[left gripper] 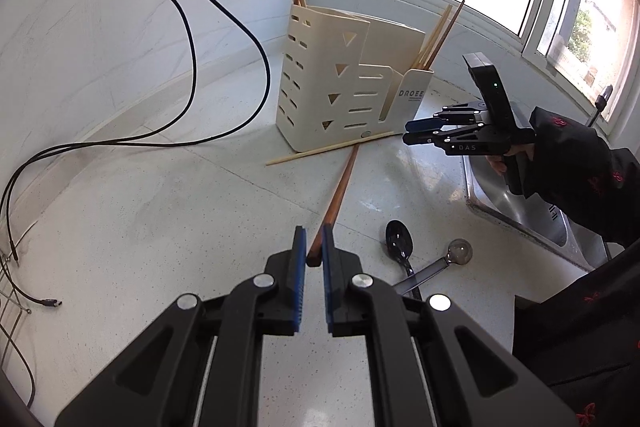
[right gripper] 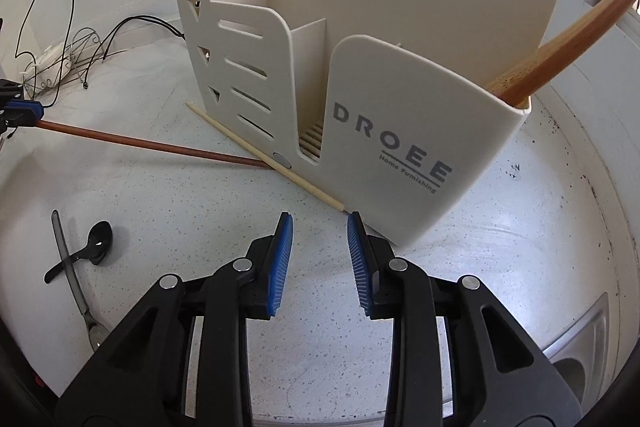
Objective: Organize utensils
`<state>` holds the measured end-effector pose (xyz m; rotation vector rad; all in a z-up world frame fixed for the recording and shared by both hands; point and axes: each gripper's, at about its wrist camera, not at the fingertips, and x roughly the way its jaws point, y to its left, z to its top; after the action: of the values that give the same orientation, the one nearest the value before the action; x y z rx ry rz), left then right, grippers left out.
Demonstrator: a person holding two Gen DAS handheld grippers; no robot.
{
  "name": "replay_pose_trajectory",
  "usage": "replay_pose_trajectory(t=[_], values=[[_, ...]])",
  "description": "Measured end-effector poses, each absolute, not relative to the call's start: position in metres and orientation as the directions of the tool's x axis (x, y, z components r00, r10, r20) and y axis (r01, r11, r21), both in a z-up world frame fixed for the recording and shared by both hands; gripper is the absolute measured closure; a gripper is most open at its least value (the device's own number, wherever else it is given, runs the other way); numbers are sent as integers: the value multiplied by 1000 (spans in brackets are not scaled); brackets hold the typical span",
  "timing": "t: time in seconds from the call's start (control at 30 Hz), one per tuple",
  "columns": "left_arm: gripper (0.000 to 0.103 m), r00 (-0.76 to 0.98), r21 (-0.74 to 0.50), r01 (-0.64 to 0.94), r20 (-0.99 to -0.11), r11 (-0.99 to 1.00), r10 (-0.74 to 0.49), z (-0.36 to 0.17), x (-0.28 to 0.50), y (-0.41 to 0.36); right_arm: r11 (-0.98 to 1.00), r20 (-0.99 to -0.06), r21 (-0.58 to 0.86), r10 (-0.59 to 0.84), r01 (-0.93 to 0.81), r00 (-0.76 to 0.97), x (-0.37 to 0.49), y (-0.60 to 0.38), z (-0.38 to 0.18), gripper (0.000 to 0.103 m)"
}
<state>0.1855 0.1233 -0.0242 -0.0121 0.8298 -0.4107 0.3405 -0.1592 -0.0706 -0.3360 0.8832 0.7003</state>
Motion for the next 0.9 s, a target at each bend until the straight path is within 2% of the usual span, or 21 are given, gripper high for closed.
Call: replay_pose_trajectory(t=[0.5, 0.8, 0.9], values=[[95, 592, -177, 336, -725, 925, -354, -29, 188, 130, 750, -809, 128, 457, -649, 369, 365, -161, -89, 75], [95, 586, -181, 330, -730, 926, -351, -31, 187, 131, 759, -749, 337, 575, -557, 331, 376, -186, -95, 73], [95, 587, -182, 319, -733, 930, -345, -31, 189, 131, 763, -739, 355, 583, -540, 338, 378, -189, -96, 73]])
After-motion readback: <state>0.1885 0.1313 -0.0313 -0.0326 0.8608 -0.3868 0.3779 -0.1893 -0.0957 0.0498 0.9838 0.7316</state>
